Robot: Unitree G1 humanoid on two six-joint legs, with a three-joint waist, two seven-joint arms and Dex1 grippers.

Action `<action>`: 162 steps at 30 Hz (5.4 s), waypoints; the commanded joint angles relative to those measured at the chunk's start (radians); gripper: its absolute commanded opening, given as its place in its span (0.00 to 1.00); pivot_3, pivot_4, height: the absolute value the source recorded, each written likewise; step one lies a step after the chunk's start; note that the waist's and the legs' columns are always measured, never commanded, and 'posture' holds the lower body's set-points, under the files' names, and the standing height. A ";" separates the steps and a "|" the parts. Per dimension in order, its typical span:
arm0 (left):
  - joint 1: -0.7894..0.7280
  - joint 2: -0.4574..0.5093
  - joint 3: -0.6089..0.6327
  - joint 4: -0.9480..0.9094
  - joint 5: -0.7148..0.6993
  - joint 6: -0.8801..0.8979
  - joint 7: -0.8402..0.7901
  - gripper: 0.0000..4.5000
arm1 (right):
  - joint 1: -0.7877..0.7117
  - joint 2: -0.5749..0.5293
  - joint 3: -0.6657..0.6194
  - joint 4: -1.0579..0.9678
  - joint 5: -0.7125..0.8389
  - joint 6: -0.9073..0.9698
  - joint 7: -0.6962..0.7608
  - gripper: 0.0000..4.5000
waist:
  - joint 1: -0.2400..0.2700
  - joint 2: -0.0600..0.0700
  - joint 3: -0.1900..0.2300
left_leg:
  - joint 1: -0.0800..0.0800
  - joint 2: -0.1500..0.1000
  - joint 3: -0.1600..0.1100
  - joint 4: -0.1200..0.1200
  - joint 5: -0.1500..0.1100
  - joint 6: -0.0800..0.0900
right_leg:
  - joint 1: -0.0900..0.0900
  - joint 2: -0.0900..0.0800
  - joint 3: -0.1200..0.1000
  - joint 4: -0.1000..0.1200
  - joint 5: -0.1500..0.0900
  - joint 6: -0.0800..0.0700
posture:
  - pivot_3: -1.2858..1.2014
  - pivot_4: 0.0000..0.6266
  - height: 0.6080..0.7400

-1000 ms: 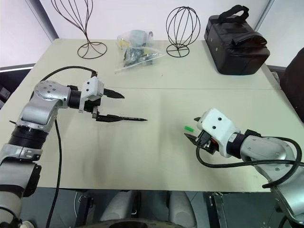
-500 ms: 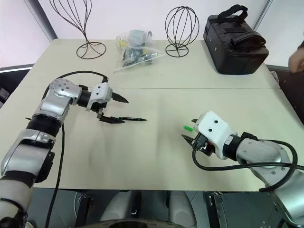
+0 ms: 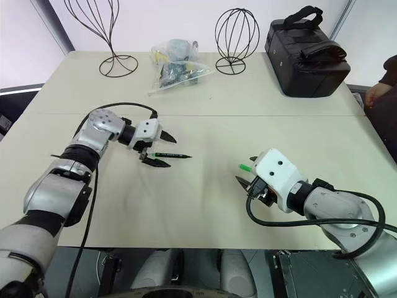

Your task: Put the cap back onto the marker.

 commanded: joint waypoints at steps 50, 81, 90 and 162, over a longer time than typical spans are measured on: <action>-0.016 -0.050 0.070 -0.068 0.003 -0.147 0.036 0.01 | 0.027 -0.030 -0.077 0.000 0.013 -0.031 0.007 0.65 | 0.001 -0.002 0.000 | 0.000 0.000 0.000 0.003 0.001 0.001 | -0.001 -0.001 0.000 0.007 0.000 0.000 | 0.52 0.24 1.00; 0.205 0.098 0.109 -0.817 -0.211 0.328 0.044 0.01 | -0.228 0.073 0.238 0.868 -0.195 -0.624 0.421 0.65 | -0.003 -0.001 0.000 | 0.001 0.001 0.001 0.002 0.001 0.001 | -0.002 -0.001 0.002 0.008 0.000 0.000 | 0.52 0.24 1.00; 0.230 0.133 0.102 -0.881 -0.233 0.366 0.059 0.01 | -0.251 0.107 0.255 0.951 -0.230 -0.671 0.453 0.65 | -0.003 -0.001 0.000 | 0.001 0.001 0.001 0.002 0.001 0.000 | -0.002 0.000 0.002 0.008 0.000 0.000 | 0.52 0.24 1.00; 0.092 -0.099 -0.049 -0.596 0.005 0.095 0.265 0.00 | -0.366 -0.112 0.318 0.456 -0.459 -0.388 0.401 0.01 | -0.001 -0.001 0.000 | 0.000 0.000 0.001 0.002 0.002 0.000 | -0.004 -0.001 0.003 0.009 0.000 0.000 | 0.52 0.24 1.00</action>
